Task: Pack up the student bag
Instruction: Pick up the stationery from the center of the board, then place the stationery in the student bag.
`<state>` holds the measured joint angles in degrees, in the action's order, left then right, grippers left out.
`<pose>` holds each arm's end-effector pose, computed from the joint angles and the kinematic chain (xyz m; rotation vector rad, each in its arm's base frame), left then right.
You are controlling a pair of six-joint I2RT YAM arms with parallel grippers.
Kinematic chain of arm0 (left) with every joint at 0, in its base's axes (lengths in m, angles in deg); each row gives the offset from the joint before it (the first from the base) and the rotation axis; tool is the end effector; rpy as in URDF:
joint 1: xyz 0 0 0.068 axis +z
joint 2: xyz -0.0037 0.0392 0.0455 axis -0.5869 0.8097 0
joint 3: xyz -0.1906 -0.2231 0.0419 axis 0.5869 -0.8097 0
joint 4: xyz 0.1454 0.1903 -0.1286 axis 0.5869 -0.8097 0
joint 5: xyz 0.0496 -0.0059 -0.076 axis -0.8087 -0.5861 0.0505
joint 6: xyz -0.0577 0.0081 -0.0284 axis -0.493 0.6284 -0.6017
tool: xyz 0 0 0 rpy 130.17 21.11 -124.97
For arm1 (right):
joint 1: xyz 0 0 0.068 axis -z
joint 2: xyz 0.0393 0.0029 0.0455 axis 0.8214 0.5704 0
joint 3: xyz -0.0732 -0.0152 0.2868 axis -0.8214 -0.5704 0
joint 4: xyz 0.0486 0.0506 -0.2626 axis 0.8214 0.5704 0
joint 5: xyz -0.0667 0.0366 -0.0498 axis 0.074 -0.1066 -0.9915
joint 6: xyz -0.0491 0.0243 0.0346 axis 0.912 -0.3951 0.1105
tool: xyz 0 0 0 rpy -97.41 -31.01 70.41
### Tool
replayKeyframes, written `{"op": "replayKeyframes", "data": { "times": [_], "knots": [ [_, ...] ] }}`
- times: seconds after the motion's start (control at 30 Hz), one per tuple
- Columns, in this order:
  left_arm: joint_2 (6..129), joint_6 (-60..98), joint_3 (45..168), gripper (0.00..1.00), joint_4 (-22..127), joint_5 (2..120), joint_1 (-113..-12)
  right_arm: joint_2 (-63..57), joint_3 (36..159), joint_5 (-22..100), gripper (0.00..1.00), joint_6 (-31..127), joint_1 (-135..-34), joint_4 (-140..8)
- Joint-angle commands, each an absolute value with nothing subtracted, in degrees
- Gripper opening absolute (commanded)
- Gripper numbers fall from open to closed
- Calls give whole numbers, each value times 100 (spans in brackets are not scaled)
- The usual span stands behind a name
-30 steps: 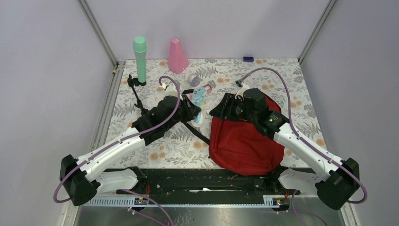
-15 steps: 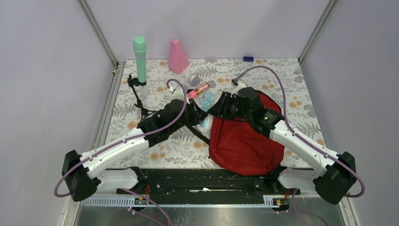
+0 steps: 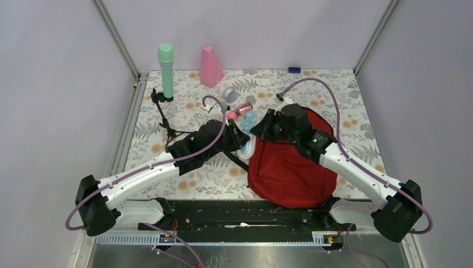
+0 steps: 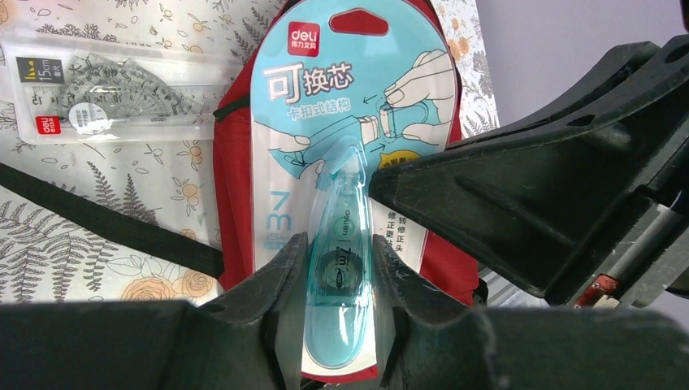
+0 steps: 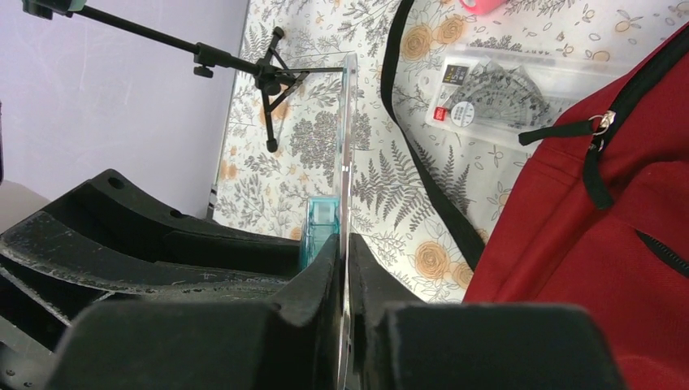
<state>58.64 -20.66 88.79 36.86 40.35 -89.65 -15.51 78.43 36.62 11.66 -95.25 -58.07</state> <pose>0.1754 -0.2203 0.3290 -0.0987 2.1383 -0.9158 0.2227 0.1928 0.3427 -0.0059 2.0764 1.0238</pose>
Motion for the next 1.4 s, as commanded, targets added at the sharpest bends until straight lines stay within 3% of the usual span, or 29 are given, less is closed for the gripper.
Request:
{"op": "replayKeyframes", "data": {
  "times": [0.0, 0.07, 0.23, 0.3, 0.37, 0.63, 0.83, 1.17, 1.37],
  "knots": [
    [5902, -2043, 8985, 0, 4026, 4026, -9042, -1663, 7976, 3233, 2, 1327, -9556, -5854],
    [5959, -1927, 8990, 11, 4025, 4029, -9060, -1873, 7839, 2912, 0, 1455, -9548, -5914],
    [5993, -1220, 8846, 70, 4166, 3947, -9096, -2433, 7765, 1763, 0, 2345, -9319, -5638],
    [6038, -832, 8776, 84, 4356, 3950, -9100, -2532, 7828, 1667, 0, 2657, -9013, -5392],
    [6214, -254, 8830, 91, 4603, 4191, -9096, -2577, 7845, 1893, 0, 2916, -8515, -5285],
    [8026, 1556, 10137, 95, 4953, 6613, -9073, -2414, 7833, 3092, 0, 3776, -6627, -5372],
    [9021, 2354, 10810, 95, 5298, 7516, -8925, -2138, 8007, 4313, 0, 4435, -5614, -5329],
    [10112, 2619, 11631, 94, 5442, 8486, -8513, -1865, 8095, 5721, 0, 4840, -4913, -5313],
    [10586, 2685, 12113, 87, 5054, 9204, -8510, -1243, 8640, 6820, 0, 5665, -4708, -4468]
  ]
}}
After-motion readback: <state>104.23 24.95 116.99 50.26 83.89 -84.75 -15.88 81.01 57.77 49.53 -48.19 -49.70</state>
